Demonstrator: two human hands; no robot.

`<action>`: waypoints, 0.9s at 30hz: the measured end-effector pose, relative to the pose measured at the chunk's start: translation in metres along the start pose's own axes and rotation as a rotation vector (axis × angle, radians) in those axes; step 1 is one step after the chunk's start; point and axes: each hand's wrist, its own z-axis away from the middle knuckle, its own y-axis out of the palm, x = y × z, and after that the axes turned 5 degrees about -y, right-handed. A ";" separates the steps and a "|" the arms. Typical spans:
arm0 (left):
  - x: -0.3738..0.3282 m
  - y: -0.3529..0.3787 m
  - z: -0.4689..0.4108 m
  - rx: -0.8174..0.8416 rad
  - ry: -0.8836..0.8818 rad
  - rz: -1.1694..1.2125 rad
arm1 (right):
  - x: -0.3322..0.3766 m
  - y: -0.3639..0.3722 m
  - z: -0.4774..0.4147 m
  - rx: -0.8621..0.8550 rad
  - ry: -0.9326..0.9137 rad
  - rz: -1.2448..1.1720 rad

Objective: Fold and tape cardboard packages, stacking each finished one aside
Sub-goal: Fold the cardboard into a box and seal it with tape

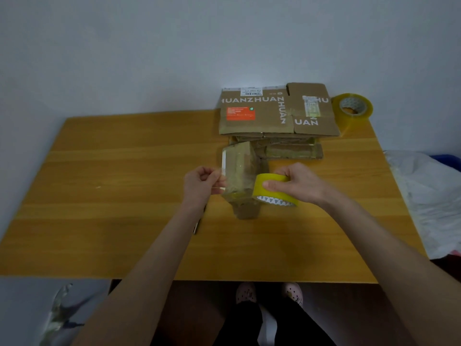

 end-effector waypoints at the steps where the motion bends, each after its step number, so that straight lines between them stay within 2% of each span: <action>1: 0.005 -0.001 0.000 -0.012 -0.011 0.017 | 0.000 0.003 -0.003 -0.006 -0.011 0.076; 5: 0.023 -0.008 -0.002 -0.098 -0.068 0.086 | -0.003 0.010 -0.008 0.059 0.000 0.277; 9: 0.039 -0.019 -0.008 -0.132 -0.102 0.092 | -0.008 0.008 -0.004 0.099 0.005 0.248; 11: 0.049 -0.020 -0.008 -0.145 -0.099 0.099 | -0.007 0.013 -0.003 0.072 0.020 0.340; 14: 0.064 -0.016 -0.006 -0.195 -0.110 0.105 | 0.000 0.026 -0.004 -0.047 0.054 0.628; 16: 0.070 -0.013 -0.008 -0.227 -0.119 0.132 | 0.003 0.034 -0.006 -0.098 0.083 0.710; 20: 0.076 -0.013 -0.015 -0.299 -0.112 0.126 | 0.004 0.039 -0.009 -0.149 0.125 0.750; 27: 0.085 -0.011 -0.025 -0.308 -0.109 0.111 | -0.001 0.043 -0.020 -0.100 0.185 0.749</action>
